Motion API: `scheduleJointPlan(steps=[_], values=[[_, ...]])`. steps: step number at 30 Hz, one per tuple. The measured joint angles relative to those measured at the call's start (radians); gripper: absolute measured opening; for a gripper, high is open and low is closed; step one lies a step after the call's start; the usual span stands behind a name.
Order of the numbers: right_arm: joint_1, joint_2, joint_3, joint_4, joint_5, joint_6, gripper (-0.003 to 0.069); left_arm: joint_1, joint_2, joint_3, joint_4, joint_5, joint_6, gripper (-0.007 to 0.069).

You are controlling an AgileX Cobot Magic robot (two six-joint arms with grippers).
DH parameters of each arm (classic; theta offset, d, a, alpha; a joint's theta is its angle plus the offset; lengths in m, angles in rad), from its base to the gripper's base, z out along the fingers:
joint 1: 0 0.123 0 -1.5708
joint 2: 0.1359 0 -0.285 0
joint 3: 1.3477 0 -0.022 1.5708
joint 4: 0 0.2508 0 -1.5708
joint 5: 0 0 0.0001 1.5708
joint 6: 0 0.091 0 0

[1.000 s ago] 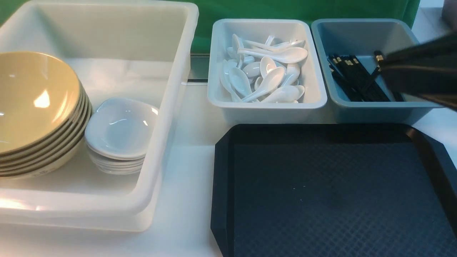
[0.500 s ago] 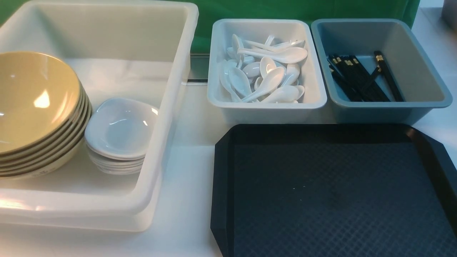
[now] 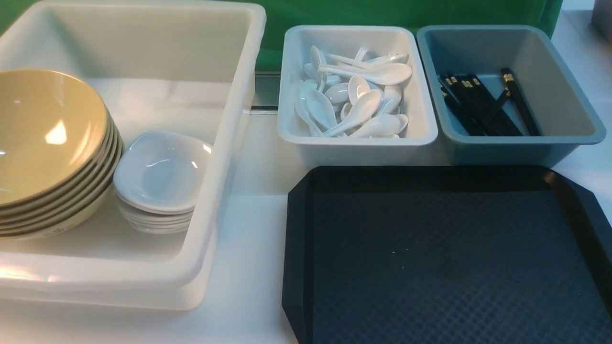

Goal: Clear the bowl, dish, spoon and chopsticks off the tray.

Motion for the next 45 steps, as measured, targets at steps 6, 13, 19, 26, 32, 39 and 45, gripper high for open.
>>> scheduleJointPlan(steps=[6,13,19,26,32,39,45], values=[[-0.094,-0.05,0.143,-0.042,-0.185,0.024,0.0046,0.0,0.0,0.0,0.001,0.0,0.0,-0.0011],[-0.451,-0.204,0.429,-0.104,-0.302,0.301,0.0046,0.0,0.0,0.0,0.004,0.0,0.0,-0.0011],[-0.732,-0.38,0.643,-0.259,-0.117,0.55,0.0046,0.0,0.0,0.0,0.004,0.0,0.0,-0.0011],[-0.781,-0.485,0.724,-0.288,-0.016,0.527,0.0046,0.0,0.0,0.001,0.007,-0.001,0.0,-0.0011],[-0.781,-0.489,0.724,-0.297,-0.016,0.527,0.0046,0.0,0.0,0.001,0.007,0.001,0.0,-0.0011],[-0.781,-0.489,0.724,-0.297,-0.016,0.527,0.0046,0.0,0.0,0.001,0.007,0.005,0.0,-0.0011],[-0.781,-0.489,0.724,-0.297,-0.016,0.526,0.0048,0.0,0.0,0.001,0.007,0.006,0.0,-0.0011]])
